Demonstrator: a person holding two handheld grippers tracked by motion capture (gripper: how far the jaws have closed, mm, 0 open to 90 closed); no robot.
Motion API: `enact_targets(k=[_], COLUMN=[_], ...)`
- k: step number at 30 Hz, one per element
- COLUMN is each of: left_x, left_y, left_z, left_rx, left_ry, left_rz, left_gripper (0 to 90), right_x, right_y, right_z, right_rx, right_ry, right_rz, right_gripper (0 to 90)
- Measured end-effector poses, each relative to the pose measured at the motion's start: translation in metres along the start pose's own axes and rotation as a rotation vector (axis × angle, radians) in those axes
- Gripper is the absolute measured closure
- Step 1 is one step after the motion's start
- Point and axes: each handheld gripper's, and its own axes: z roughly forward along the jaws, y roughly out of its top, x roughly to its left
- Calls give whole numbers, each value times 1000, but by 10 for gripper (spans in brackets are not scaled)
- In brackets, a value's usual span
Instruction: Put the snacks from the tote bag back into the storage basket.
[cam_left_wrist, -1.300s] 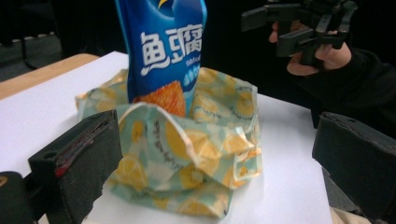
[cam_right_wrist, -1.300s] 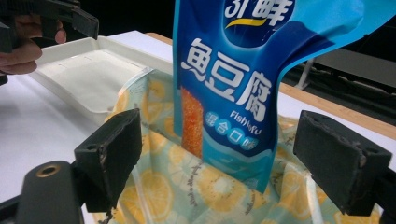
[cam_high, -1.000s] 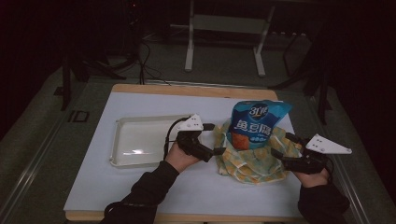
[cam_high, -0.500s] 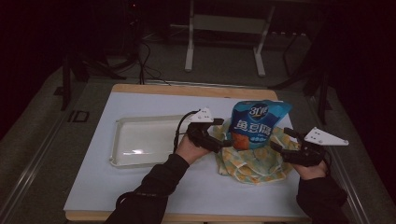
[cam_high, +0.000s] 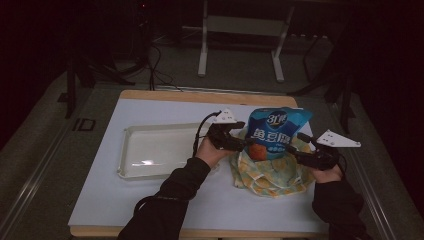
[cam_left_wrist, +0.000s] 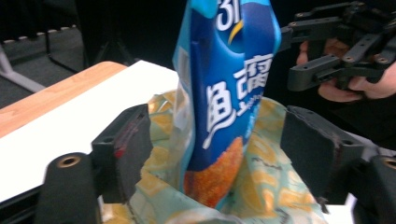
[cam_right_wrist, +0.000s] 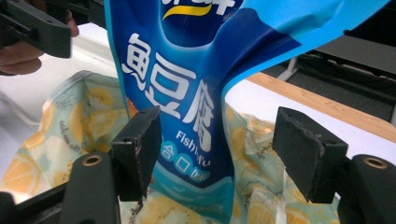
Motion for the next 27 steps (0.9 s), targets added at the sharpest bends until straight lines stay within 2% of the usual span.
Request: enact_targets(k=[1, 8, 9, 14, 16, 20, 21, 22, 23, 27], left_x=[1, 5, 5, 5, 6, 6, 5, 4, 3, 1], left_y=[1, 2, 2, 2, 2, 2, 3, 3, 4, 4], left_z=[3, 14, 16, 21, 24, 26, 28, 29, 31, 31], left_rx=[6, 27, 30, 36, 36, 35, 41, 46, 54, 45], left_ry=[6, 16, 23, 41, 48, 46, 39, 45, 41, 58], left_rz=[0, -20, -19, -20, -19, -23, -25, -21, -20, -9], left_gripper=[312, 430, 468, 541, 613, 615, 617, 617, 647, 720], right_x=[0, -1, -1, -2, -2, 0, 1, 1, 2, 2], right_y=[1, 5, 5, 6, 6, 6, 6, 6, 5, 4], right_z=[3, 8, 11, 15, 19, 24, 26, 26, 28, 29], right_rx=[1, 1, 5, 17, 7, 10, 21, 21, 32, 31], right_ry=[4, -6, -7, -10, -14, -19, -23, -23, -34, -33], right_rz=[3, -1, -1, -2, 19, 10, -5, -5, -19, -14], right_gripper=[340, 406, 418, 456, 486, 506, 550, 550, 579, 634])
